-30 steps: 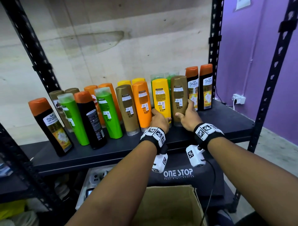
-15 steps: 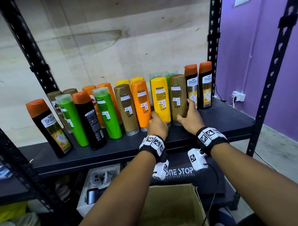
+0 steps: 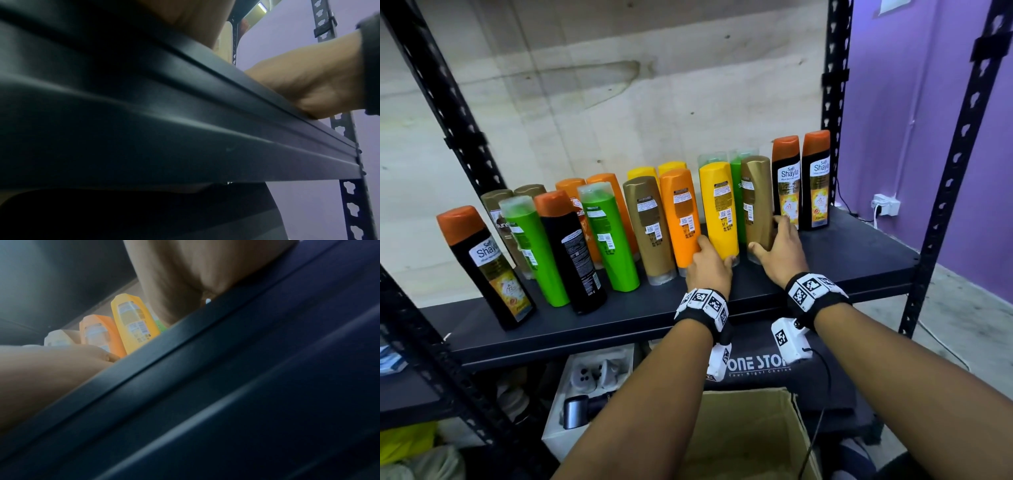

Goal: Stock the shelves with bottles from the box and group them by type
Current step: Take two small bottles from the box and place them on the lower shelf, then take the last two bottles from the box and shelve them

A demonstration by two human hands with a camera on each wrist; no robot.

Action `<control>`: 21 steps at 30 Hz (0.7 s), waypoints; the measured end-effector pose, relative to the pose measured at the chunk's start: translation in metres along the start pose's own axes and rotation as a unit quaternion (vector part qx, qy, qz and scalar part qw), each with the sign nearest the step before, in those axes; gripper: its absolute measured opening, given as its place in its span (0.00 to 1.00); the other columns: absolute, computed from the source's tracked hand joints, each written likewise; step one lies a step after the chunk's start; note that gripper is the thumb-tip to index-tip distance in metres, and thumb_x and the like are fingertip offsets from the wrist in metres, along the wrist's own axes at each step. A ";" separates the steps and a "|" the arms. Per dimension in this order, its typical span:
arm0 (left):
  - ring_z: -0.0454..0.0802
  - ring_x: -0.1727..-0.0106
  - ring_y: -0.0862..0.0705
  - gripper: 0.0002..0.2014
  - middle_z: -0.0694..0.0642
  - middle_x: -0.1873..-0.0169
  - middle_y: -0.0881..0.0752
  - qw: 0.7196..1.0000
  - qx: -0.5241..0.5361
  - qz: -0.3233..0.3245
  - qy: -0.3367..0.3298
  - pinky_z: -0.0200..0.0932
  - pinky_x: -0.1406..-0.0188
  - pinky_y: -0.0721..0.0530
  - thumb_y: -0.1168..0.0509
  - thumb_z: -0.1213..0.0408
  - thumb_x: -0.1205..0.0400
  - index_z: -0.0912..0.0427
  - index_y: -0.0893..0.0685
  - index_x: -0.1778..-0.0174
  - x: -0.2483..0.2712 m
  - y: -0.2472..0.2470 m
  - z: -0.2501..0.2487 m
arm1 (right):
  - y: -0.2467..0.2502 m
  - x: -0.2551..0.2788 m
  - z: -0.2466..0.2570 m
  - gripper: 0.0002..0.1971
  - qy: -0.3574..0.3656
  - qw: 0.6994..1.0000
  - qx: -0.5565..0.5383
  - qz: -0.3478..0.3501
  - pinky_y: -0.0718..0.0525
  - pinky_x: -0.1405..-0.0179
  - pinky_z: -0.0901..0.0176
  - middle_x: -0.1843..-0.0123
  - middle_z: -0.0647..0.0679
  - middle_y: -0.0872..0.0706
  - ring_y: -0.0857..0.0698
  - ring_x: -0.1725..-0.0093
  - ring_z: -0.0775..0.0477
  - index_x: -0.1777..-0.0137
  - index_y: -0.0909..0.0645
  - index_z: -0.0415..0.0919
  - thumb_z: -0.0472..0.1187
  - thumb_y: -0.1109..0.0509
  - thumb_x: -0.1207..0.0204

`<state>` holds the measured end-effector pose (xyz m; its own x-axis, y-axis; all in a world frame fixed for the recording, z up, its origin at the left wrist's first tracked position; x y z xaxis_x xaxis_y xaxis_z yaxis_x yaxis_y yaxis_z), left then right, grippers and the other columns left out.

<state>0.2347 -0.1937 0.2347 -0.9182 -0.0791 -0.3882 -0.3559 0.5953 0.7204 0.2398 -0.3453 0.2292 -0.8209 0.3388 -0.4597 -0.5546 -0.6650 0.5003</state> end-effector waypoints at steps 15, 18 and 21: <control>0.56 0.40 0.16 0.17 0.57 0.39 0.16 0.995 0.054 -0.011 -0.077 0.48 0.47 0.20 0.36 0.53 0.13 0.57 0.18 0.32 0.046 0.025 0.008 | 0.020 0.052 0.002 0.21 0.061 0.997 -0.046 -0.010 0.15 0.38 0.50 0.32 0.47 0.23 0.19 0.37 0.50 0.28 0.26 0.43 0.42 0.28 0.19; 0.54 0.44 0.16 0.11 0.54 0.44 0.16 0.993 0.054 -0.025 -0.097 0.48 0.51 0.19 0.37 0.54 0.13 0.56 0.15 0.44 0.060 0.036 0.010 | 0.027 0.065 0.012 0.13 0.098 0.995 -0.031 -0.009 0.14 0.41 0.44 0.37 0.48 0.21 0.19 0.39 0.49 0.35 0.22 0.44 0.41 0.31 0.18; 0.53 0.46 0.16 0.11 0.53 0.46 0.16 0.992 0.052 -0.043 -0.107 0.51 0.51 0.16 0.38 0.54 0.13 0.56 0.15 0.47 0.072 0.047 0.016 | 0.034 0.076 0.024 0.07 0.146 0.989 0.024 -0.008 0.16 0.47 0.50 0.46 0.51 0.21 0.20 0.44 0.51 0.43 0.18 0.45 0.40 0.33 0.18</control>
<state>0.1549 -0.1591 0.2314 -0.8234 0.0321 -0.5666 -0.4011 0.6734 0.6210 0.1556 -0.3264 0.2288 -0.7417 0.1365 -0.6567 -0.5782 -0.6264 0.5228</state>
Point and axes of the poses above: each hand's wrist, its own x-axis away from the middle knuckle, its own y-axis out of the back of the hand, z = x × y, the point moved 1 cm from there along -x, towards the middle knuckle
